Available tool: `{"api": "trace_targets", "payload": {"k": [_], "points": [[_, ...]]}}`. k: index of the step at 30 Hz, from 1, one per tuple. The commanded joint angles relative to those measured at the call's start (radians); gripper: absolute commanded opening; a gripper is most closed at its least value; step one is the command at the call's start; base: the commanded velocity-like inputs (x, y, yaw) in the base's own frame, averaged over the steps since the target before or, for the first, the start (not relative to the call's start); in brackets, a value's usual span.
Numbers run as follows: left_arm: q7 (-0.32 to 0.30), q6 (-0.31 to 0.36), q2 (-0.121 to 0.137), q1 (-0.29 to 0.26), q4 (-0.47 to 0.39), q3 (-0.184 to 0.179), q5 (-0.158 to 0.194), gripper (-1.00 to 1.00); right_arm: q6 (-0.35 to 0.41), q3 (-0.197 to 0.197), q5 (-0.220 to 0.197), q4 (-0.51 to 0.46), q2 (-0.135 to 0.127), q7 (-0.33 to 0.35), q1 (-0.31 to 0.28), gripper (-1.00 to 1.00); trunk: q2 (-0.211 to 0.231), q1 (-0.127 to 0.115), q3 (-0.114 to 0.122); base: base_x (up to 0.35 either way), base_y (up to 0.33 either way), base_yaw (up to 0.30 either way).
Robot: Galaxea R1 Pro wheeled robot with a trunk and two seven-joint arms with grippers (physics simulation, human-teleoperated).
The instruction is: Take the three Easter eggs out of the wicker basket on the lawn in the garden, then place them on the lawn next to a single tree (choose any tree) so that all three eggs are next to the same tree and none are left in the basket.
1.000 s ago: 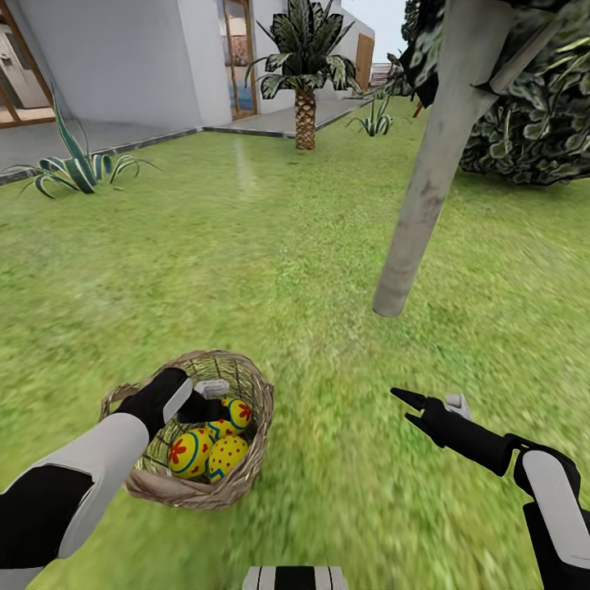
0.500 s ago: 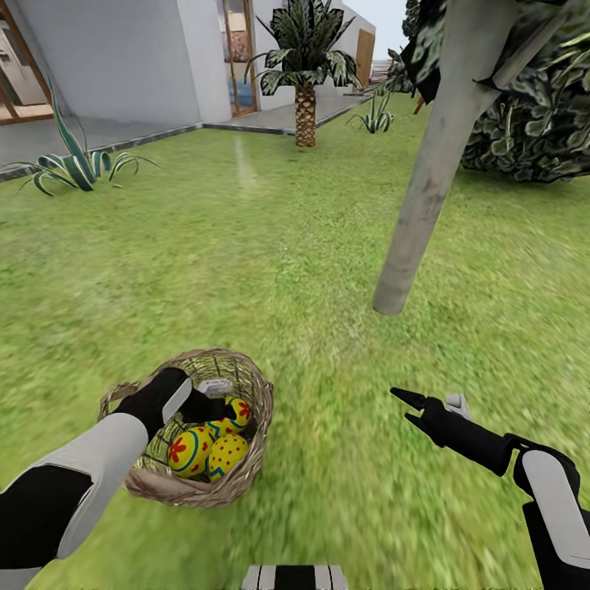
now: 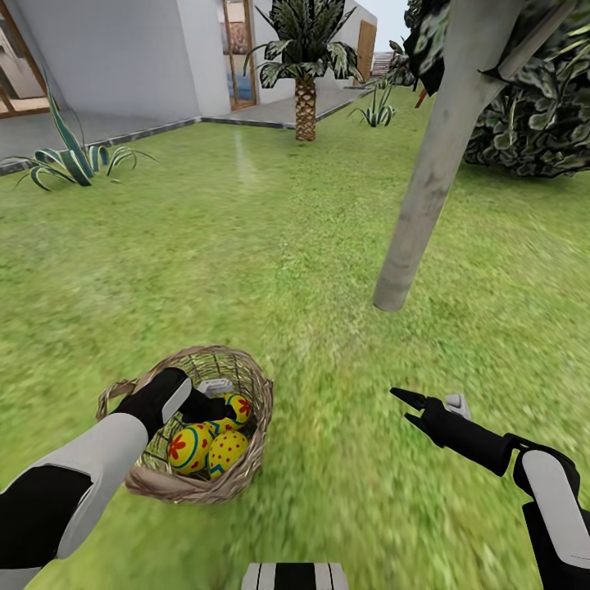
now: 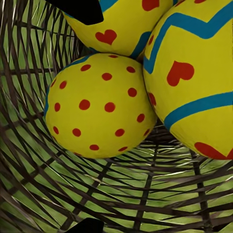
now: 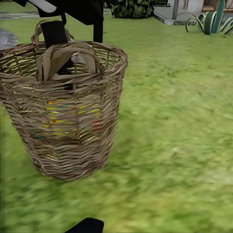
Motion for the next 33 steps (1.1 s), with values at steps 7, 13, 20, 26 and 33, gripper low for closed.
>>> {"api": "trace_targets", "payload": {"k": [7, 13, 20, 26, 33], "points": [[-0.006, 0.002, 0.001, 0.000, -0.002, -0.007, 0.002, 1.00, 0.005, 0.000, 0.005, 0.000, 0.000, 0.005, -0.001, 1.00, 0.000, 0.000, -0.001, 0.000, 0.000, 0.000], [-0.020, 0.002, 0.001, 0.000, -0.002, -0.008, 0.002, 1.00, 0.005, 0.000, 0.004, 0.000, 0.001, 0.006, -0.001, 1.00, -0.001, 0.000, -0.005, 0.000, 0.000, 0.000], [-0.027, 0.002, 0.001, 0.000, -0.002, -0.008, 0.002, 1.00, 0.005, 0.000, 0.004, 0.000, 0.001, 0.006, -0.001, 1.00, -0.001, 0.002, -0.016, 0.000, 0.000, 0.000], [-0.029, 0.002, 0.002, 0.000, -0.002, -0.008, 0.002, 1.00, 0.005, 0.000, 0.004, 0.000, 0.002, 0.006, -0.001, 1.00, -0.001, 0.002, -0.016, 0.000, 0.000, 0.000], [-0.029, 0.001, 0.003, 0.000, -0.002, -0.008, 0.002, 1.00, 0.005, 0.000, 0.004, 0.000, 0.002, 0.006, -0.001, 1.00, -0.002, 0.003, -0.032, 0.000, 0.000, 0.000]]}}
